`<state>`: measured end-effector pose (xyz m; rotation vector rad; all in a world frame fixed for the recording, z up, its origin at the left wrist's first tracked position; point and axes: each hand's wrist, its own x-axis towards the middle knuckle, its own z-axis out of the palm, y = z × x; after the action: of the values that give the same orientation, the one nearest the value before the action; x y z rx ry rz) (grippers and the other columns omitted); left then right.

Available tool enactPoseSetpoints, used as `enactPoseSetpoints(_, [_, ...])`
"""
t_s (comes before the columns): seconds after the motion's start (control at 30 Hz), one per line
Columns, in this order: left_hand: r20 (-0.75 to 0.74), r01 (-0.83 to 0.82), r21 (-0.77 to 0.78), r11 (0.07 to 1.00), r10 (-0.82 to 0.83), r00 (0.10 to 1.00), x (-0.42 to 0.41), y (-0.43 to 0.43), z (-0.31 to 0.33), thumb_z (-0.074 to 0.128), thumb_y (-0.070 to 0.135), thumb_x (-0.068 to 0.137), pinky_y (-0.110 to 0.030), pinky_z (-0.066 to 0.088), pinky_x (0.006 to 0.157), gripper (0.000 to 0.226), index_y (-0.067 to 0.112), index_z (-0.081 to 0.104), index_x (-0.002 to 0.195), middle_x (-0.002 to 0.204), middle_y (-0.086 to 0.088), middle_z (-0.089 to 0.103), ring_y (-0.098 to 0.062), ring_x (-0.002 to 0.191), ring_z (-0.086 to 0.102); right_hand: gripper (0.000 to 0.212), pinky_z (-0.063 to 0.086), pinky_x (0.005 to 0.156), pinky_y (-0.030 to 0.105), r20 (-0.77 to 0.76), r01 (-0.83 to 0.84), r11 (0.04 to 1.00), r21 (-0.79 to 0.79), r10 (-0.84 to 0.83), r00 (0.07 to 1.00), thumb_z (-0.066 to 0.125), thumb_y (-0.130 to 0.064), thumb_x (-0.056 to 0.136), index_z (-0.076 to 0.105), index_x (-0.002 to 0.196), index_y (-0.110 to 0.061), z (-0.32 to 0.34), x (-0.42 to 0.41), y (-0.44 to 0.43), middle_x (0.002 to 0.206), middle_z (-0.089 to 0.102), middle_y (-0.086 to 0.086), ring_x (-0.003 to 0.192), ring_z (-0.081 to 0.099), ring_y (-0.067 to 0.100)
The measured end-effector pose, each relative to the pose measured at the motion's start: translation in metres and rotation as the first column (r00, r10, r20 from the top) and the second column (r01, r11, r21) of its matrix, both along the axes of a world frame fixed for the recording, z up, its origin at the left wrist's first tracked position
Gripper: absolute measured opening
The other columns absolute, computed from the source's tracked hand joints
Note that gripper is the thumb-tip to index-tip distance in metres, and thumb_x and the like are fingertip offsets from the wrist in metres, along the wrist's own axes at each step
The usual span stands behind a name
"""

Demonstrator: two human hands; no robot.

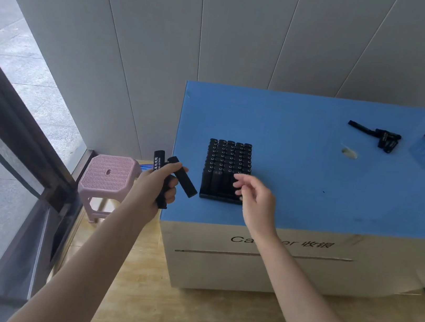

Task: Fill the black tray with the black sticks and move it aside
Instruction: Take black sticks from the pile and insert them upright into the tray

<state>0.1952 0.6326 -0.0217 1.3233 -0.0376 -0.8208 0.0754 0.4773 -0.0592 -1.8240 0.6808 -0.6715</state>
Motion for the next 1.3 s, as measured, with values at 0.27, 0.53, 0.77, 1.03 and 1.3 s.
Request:
enactPoseSetpoints(0.27, [-0.034,0.083,-0.013,0.996,-0.084,0.996,-0.017,-0.016,-0.001,0.056,0.022,0.092,-0.017,0.032,0.037,0.022,0.004,0.063,0.101,0.051,0.001,0.043,-0.008,0.038,0.035,0.029,0.057,0.079,0.028,0.031,-0.342,0.798,0.496,0.378,0.925,0.055,-0.027,0.091,0.06,0.115,-0.01,0.022,0.001,0.037,0.096,0.069,0.004,0.083,0.069,0.019])
enactPoseSetpoints(0.53, [0.038,0.003,0.017,1.0,-0.004,0.999,-0.006,0.001,-0.003,0.053,0.019,0.093,-0.018,0.03,0.036,0.022,0.0,0.064,0.1,0.052,0.0,0.04,-0.008,0.037,0.035,0.025,0.052,0.079,0.029,-0.216,-0.166,0.897,-0.409,0.081,0.973,0.057,-0.008,0.088,0.06,0.112,-0.01,0.004,0.022,0.0,0.112,0.059,0.001,0.087,0.059,0.012])
enactPoseSetpoints(0.77, [0.052,-0.018,0.045,0.999,0.016,0.999,-0.01,0.007,-0.005,0.054,0.019,0.093,-0.017,0.031,0.036,0.021,0.001,0.064,0.099,0.049,0.0,0.043,-0.008,0.037,0.036,0.024,0.04,0.066,0.022,-0.408,-0.29,0.718,-0.633,0.009,0.913,0.061,-0.023,0.088,0.056,0.109,-0.012,0.008,0.04,-0.001,0.109,0.058,0.0,0.093,0.058,0.018])
enactPoseSetpoints(1.03, [0.019,-0.003,0.055,0.998,0.002,1.0,-0.006,0.009,-0.004,0.057,0.02,0.091,-0.017,0.032,0.036,0.022,0.0,0.063,0.1,0.047,0.001,0.042,-0.007,0.037,0.035,0.018,0.05,0.071,0.032,-0.324,-0.281,0.827,-0.486,0.129,0.937,0.065,-0.009,0.082,0.061,0.1,-0.011,0.008,0.045,-0.012,0.086,0.057,-0.003,0.074,0.05,0.012])
enactPoseSetpoints(1.3, [0.008,-0.002,0.055,0.999,0.002,1.0,-0.005,0.008,-0.005,0.058,0.02,0.09,-0.017,0.031,0.037,0.022,0.0,0.064,0.099,0.047,0.002,0.042,-0.007,0.037,0.035,0.013,0.041,0.073,0.016,-0.285,-0.33,0.822,-0.464,0.214,0.934,0.062,-0.007,0.085,0.063,0.098,-0.008,0.001,0.043,-0.015,0.096,0.061,0.002,0.078,0.05,0.007])
